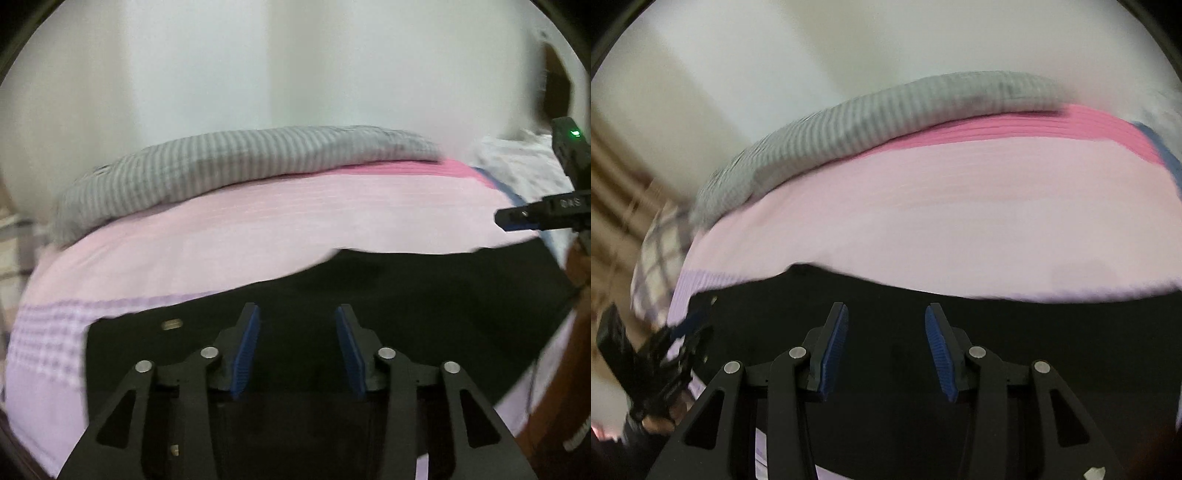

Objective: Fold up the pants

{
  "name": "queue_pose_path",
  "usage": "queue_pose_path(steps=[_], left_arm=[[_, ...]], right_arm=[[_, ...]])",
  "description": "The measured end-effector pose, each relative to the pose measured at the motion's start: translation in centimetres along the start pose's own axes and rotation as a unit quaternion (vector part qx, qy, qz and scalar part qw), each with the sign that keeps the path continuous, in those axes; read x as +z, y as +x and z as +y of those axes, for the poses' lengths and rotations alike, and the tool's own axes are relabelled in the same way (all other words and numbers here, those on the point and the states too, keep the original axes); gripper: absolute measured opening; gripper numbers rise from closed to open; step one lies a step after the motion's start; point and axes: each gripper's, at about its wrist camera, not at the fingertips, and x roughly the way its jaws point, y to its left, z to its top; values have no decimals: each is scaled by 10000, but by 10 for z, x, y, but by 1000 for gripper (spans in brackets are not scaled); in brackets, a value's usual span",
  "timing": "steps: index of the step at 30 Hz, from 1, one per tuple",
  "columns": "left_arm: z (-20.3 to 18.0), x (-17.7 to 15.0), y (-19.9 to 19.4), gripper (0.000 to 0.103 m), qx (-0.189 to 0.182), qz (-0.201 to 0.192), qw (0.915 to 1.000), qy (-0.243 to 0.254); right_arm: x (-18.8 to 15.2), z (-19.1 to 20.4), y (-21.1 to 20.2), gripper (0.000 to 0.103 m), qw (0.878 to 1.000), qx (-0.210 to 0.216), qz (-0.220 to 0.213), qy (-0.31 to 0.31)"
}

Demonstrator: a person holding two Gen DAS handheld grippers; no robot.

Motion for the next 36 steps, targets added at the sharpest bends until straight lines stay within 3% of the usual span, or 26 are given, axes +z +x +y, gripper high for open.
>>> queue_pose_path(steps=[4, 9, 16, 23, 25, 26, 29, 33, 36], left_arm=[[34, -13, 5, 46, 361, 67, 9990, -248], [66, -26, 17, 46, 522, 230, 9965, -605], [80, -36, 36, 46, 545, 458, 9933, -912], [82, -43, 39, 46, 495, 453, 9941, -855], [83, -45, 38, 46, 446, 432, 9944, -860], [83, -45, 38, 46, 435, 427, 9945, -857], [84, -44, 37, 46, 419, 410, 9945, -872], [85, -45, 35, 46, 389, 399, 9942, -918], [83, -47, 35, 46, 439, 394, 9951, -792]], right_arm=[[14, 45, 46, 42, 9969, 201, 431, -625], [23, 83, 87, 42, 9897, 315, 870, -1089], [28, 105, 132, 42, 9816, 273, 1174, -1482], [33, 117, 163, 42, 9721, 396, 1535, -1729], [33, 120, 168, 34, 9694, 426, 1612, -1804], [33, 121, 169, 22, 9678, 504, 1652, -1833], [36, 121, 167, 11, 9686, 607, 1603, -1800], [43, 118, 154, 7, 9754, 767, 1300, -1607], [43, 120, 163, 7, 9767, 545, 1283, -1634]])
